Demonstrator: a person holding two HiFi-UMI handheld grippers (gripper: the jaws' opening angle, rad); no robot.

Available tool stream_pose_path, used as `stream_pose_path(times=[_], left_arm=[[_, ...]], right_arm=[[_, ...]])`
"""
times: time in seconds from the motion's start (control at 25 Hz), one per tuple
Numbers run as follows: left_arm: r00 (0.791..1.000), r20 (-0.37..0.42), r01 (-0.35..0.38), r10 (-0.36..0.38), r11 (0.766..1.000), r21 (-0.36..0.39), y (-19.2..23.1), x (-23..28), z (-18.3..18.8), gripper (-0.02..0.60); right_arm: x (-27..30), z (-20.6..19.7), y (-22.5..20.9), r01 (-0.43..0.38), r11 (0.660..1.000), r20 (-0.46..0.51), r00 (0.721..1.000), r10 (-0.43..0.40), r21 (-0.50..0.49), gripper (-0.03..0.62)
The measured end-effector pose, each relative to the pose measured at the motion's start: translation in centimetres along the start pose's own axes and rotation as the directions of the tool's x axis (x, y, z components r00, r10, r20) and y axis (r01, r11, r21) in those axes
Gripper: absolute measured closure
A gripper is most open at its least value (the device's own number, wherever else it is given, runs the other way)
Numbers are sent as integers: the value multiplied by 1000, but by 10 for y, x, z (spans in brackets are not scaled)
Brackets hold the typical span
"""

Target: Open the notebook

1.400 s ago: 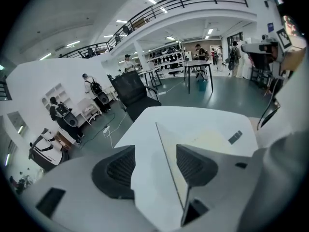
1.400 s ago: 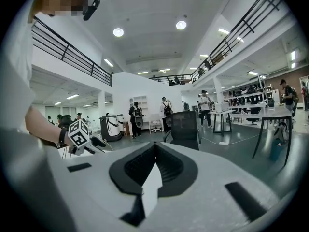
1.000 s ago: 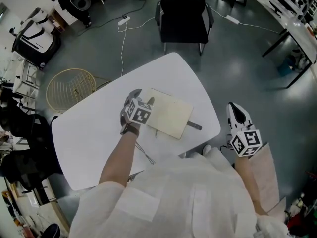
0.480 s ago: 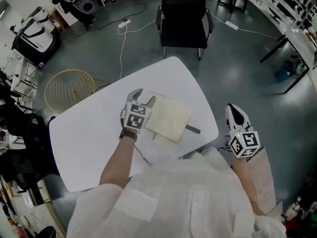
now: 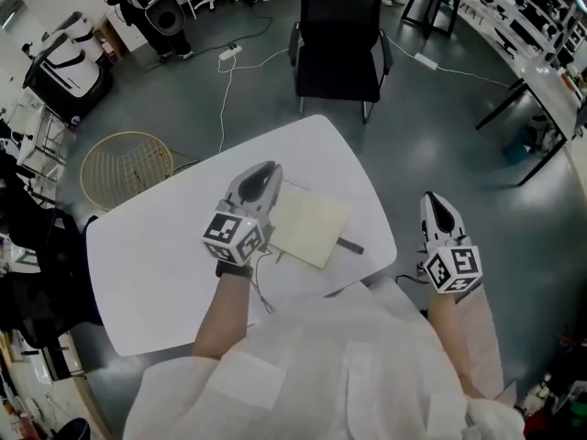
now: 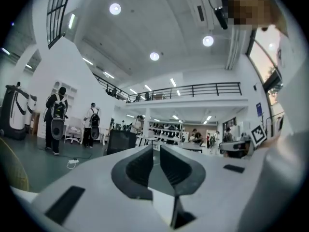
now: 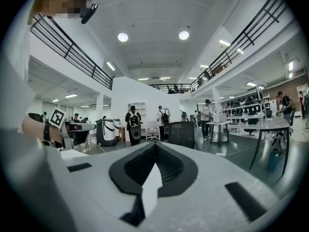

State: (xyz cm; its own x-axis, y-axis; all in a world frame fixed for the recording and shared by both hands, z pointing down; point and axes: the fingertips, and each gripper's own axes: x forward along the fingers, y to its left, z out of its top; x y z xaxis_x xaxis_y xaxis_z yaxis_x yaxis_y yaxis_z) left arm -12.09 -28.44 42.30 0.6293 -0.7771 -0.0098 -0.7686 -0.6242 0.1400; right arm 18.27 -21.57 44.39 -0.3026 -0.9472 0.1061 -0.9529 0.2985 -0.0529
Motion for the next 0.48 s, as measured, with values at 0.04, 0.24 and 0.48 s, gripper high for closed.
stream_pose_path(times=[0.04,0.24,0.48], left_arm=[[999,33,10,-10,1000,-10,-5,-5,12,541],[992,128,-9,4,999,45,-20,-30,46,552],[984,163,-79,73,996,29,-12,-56,52,552]], right_arm=[[-1,2,-1,1,1000,4,1000,-1,0,589],[-8,12,-3,3,1000,19,1000,-2,-8,589],[-12,11,1,-6,1000,-3,1000,6,-18,591]])
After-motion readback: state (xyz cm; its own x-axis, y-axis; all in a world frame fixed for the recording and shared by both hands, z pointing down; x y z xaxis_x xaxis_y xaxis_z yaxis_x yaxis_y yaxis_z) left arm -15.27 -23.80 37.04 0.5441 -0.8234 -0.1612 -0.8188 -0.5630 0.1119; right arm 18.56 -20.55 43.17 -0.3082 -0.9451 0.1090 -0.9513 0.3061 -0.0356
